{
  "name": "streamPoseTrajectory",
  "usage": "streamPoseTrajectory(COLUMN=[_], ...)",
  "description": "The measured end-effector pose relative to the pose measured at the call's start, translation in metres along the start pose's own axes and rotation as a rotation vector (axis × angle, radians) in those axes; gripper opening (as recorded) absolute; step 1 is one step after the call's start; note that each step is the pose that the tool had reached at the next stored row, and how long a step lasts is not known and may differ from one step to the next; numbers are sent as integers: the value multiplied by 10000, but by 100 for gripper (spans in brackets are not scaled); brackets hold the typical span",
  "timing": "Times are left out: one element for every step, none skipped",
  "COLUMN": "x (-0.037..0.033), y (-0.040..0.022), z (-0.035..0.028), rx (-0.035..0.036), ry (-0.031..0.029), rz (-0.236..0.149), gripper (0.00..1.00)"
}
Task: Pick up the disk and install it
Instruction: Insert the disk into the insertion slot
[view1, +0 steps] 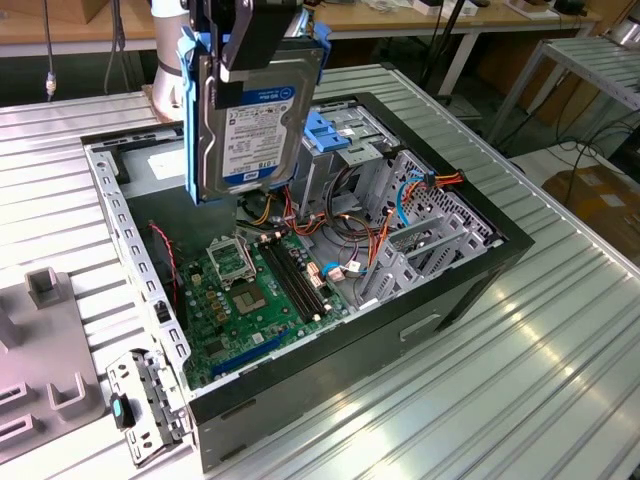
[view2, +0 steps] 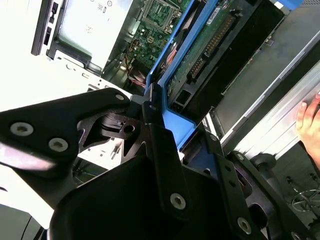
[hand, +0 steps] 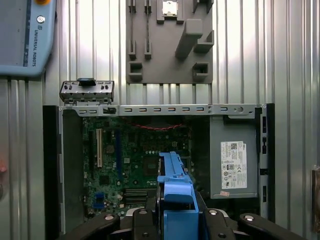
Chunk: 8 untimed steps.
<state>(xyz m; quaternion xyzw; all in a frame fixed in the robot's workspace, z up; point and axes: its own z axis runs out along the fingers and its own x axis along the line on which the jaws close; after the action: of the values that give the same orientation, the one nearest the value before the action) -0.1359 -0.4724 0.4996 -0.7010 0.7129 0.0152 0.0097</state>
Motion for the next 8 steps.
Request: streamPoseTrajectory(x=[5,8,17,34,42,47,52,59], y=[0,0,0,-1,-1,-1,-1,-1], z=[0,0,-1,-1,-2,-1,-2,-2], rx=[0,0,0,0,0,0,0,0], ry=[0,0,1,1,1,1,1,1], rz=[0,0,0,0,0,0,0,0], gripper=[37,37,37,37,37,37,37,37])
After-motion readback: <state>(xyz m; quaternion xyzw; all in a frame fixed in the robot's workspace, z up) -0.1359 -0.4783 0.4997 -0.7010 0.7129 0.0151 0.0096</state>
